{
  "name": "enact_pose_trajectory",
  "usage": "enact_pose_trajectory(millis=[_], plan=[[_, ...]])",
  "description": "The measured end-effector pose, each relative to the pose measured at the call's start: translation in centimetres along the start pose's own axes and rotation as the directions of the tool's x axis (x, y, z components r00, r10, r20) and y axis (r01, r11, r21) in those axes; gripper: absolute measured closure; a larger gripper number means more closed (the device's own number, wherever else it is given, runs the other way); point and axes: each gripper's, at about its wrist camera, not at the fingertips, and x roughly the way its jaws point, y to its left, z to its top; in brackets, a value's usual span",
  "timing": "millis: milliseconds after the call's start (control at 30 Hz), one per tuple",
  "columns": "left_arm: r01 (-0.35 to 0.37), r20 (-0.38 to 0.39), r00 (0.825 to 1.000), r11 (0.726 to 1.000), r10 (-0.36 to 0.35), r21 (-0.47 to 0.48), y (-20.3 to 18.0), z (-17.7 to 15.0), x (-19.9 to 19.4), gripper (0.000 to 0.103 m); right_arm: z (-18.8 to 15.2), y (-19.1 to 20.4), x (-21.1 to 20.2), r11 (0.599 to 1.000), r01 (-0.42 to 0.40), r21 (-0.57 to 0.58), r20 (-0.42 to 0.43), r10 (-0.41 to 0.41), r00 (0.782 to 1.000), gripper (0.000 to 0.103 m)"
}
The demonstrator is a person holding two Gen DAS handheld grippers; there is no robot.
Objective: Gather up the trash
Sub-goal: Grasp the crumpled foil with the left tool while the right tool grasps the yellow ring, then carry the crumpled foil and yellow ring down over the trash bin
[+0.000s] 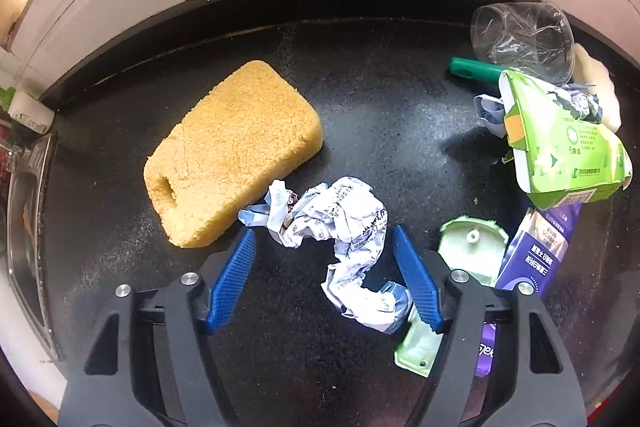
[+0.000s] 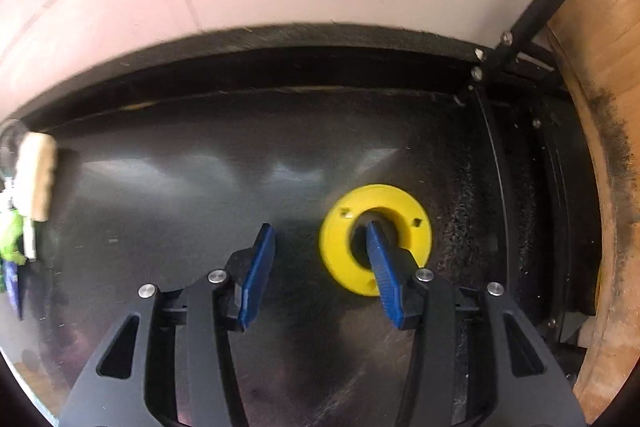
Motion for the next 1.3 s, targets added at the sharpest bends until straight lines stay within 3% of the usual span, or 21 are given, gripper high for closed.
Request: enact_pose_trajectory(millis=[33,67,100,133,300,500,633,733,867,1033,1300], plan=[[-0.009,0.012,1.0,1.0,0.009,0.003,0.1,-0.1,-0.1,0.056,0.2,-0.2,0.2,1.0,-0.018,0.015,0.016,0.017,1.0,0.057],[-0.025,0.021,0.999,1.0,0.025,0.008,0.1,-0.3,-0.3,0.061,0.2,-0.5,0.4,0.998,-0.047,0.035,0.023,0.047,0.999,0.061],[-0.019,0.028,0.999,1.0,0.019,0.01,0.2,-0.5,-0.4,0.063,0.2,-0.7,0.4,0.997,-0.061,0.044,0.027,0.06,0.998,0.078],[0.006,0.029,1.0,1.0,-0.006,0.006,0.3,-0.8,-0.5,0.065,0.1,-0.5,0.4,0.998,-0.051,0.032,0.029,0.05,0.998,0.087],[0.057,0.062,0.996,0.998,-0.057,-0.01,2.1,-2.8,-2.3,0.065,-1.0,-0.1,-0.3,1.0,-0.025,-0.001,0.038,0.025,0.999,0.088],[0.065,0.119,0.991,0.996,-0.058,-0.061,7.5,-5.9,-6.5,0.065,-1.5,4.4,-6.1,0.996,-0.01,-0.084,0.112,0.019,0.994,0.088],[0.066,0.157,0.987,0.989,-0.046,-0.13,12.6,-8.6,-9.5,0.065,-2.1,10.7,-11.7,0.984,-0.05,-0.17,0.174,0.08,0.982,0.088],[0.058,0.174,0.985,0.98,-0.024,-0.19,16.1,-12.5,-11.8,0.065,-3.7,17.9,-15.8,0.959,-0.115,-0.261,0.209,0.172,0.963,0.088],[0.019,0.153,0.988,0.962,0.024,-0.271,20.1,-18.5,-14.0,0.065,-8.5,30.6,-19.9,0.882,-0.218,-0.417,0.182,0.316,0.931,0.088],[-0.043,0.084,0.993,0.933,0.078,-0.358,25.8,-27.5,-14.6,0.065,-17.7,47.6,-22.9,0.722,-0.327,-0.609,0.043,0.442,0.896,0.088],[-0.116,-0.022,0.992,0.858,0.121,-0.501,35.0,-44.4,-13.8,0.065,-36.9,69.4,-23.1,0.461,-0.421,-0.781,-0.187,0.471,0.862,0.088]])
